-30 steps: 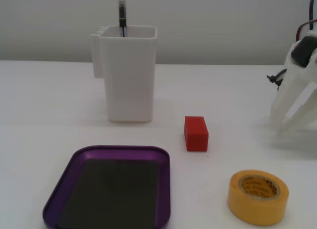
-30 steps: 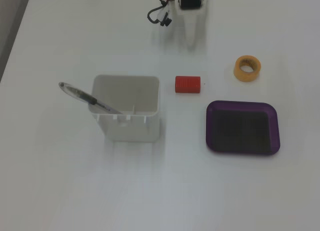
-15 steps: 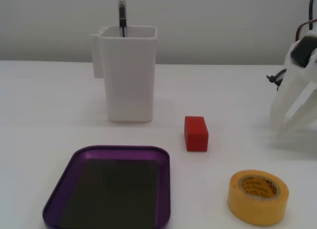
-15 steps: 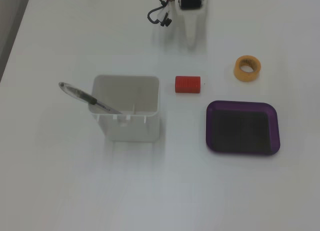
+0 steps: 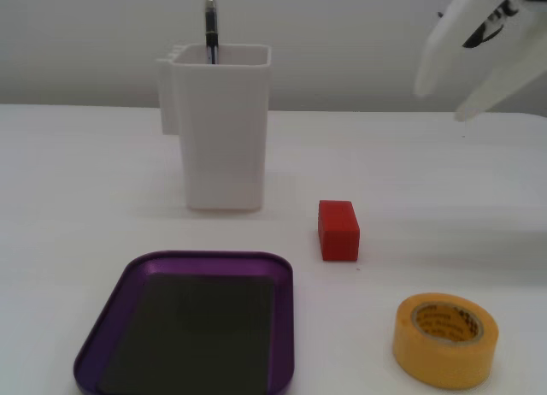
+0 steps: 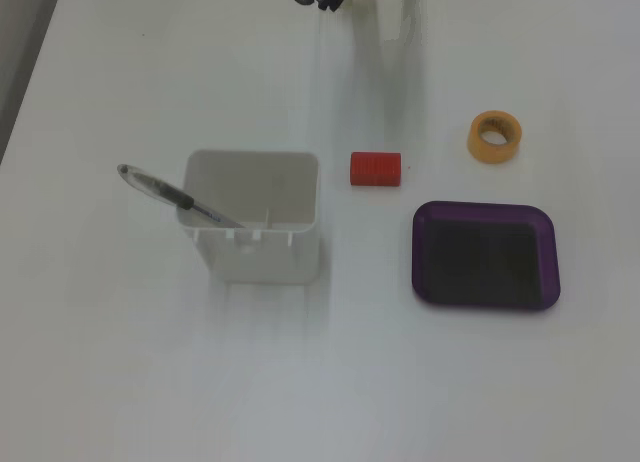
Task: Pick up the red cube and place it in the box.
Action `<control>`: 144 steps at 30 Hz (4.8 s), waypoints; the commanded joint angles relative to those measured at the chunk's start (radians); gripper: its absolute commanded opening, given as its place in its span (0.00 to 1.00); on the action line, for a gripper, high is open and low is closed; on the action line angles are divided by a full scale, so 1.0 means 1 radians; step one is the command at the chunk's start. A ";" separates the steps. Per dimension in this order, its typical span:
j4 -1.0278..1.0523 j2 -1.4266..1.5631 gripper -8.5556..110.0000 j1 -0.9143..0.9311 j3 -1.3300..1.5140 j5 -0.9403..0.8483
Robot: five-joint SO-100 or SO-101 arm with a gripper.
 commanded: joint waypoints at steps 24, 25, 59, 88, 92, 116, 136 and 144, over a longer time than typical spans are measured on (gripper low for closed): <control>0.087 -0.896 0.26 0.069 -0.597 -0.052; 0.069 -0.896 0.26 0.069 -0.580 -0.052; -0.097 -0.897 0.07 0.066 -0.446 -0.052; -0.186 -0.491 0.07 -0.295 -0.581 -0.227; -0.324 -0.650 0.07 -0.285 -0.586 -0.255; -0.382 -1.224 0.07 -0.156 -0.956 -0.178; 0.009 -1.057 0.22 -0.161 -1.074 -0.169; 0.298 -0.946 0.24 -0.176 -1.233 -0.173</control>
